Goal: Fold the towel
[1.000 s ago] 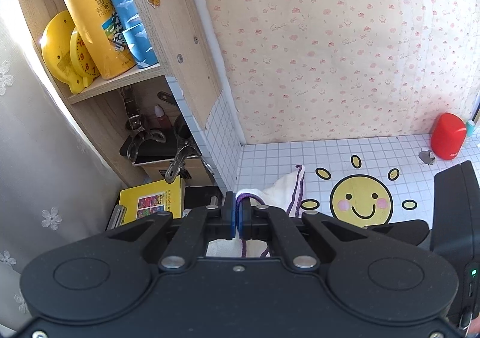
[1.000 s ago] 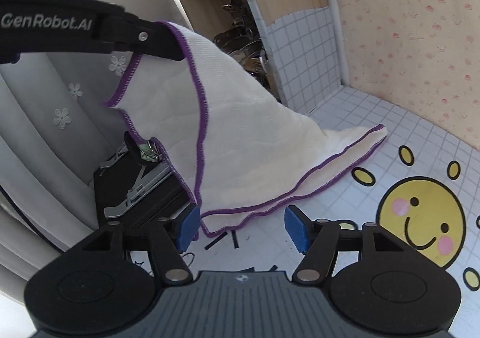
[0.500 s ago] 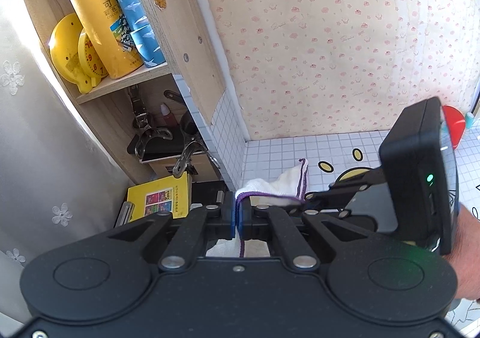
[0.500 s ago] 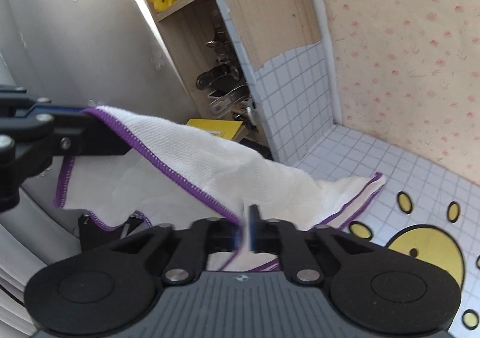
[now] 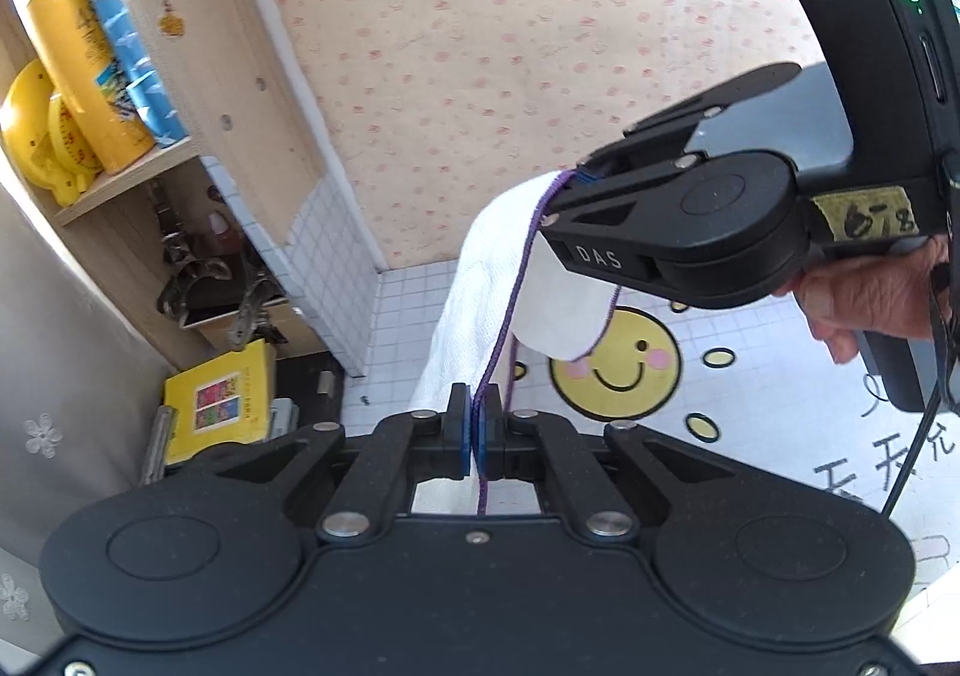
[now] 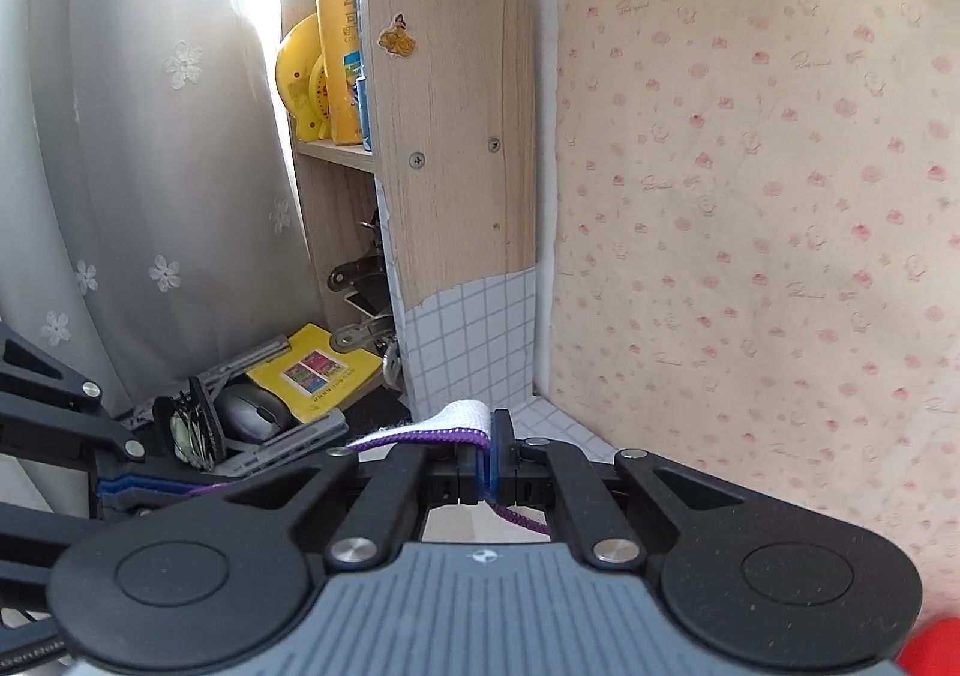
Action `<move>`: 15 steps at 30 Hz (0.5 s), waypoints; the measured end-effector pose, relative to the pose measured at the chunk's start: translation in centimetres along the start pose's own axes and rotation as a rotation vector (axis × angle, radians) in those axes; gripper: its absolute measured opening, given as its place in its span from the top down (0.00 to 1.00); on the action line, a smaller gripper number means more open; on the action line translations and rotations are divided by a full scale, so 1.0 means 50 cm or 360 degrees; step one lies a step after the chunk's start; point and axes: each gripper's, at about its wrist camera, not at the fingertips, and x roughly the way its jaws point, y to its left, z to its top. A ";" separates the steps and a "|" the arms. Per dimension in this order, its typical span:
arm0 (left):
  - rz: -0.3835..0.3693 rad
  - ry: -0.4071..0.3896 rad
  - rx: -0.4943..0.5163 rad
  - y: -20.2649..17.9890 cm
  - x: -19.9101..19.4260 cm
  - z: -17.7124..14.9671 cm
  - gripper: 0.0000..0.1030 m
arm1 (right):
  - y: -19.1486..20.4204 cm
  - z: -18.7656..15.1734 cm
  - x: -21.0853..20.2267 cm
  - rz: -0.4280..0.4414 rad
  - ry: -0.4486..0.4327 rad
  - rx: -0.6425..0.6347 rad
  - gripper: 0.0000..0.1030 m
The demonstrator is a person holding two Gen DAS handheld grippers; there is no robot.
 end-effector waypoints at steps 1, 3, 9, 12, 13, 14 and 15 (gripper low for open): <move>-0.0029 0.0007 0.0024 -0.021 0.003 -0.004 0.97 | -0.006 -0.006 -0.011 -0.0017 0.0007 -0.0031 0.99; -0.0089 0.0030 0.0066 -0.060 0.011 -0.013 0.97 | -0.019 -0.017 -0.032 -0.0051 0.0021 -0.0093 0.99; -0.0266 0.0135 0.0187 -0.179 0.049 -0.054 0.96 | -0.073 -0.065 -0.088 -0.0141 0.0106 -0.0238 0.99; -0.0341 0.0199 0.0247 -0.235 0.072 -0.079 0.96 | -0.111 -0.111 -0.097 -0.0182 0.0202 -0.0241 0.99; -0.0361 0.0212 0.0261 -0.249 0.078 -0.086 0.96 | -0.121 -0.125 -0.099 -0.0195 0.0233 -0.0244 0.99; -0.0375 0.0222 0.0275 -0.261 0.083 -0.092 0.96 | -0.128 -0.137 -0.102 -0.0204 0.0260 -0.0241 0.99; -0.0385 0.0227 0.0287 -0.271 0.087 -0.097 0.96 | -0.136 -0.150 -0.104 -0.0213 0.0286 -0.0237 0.99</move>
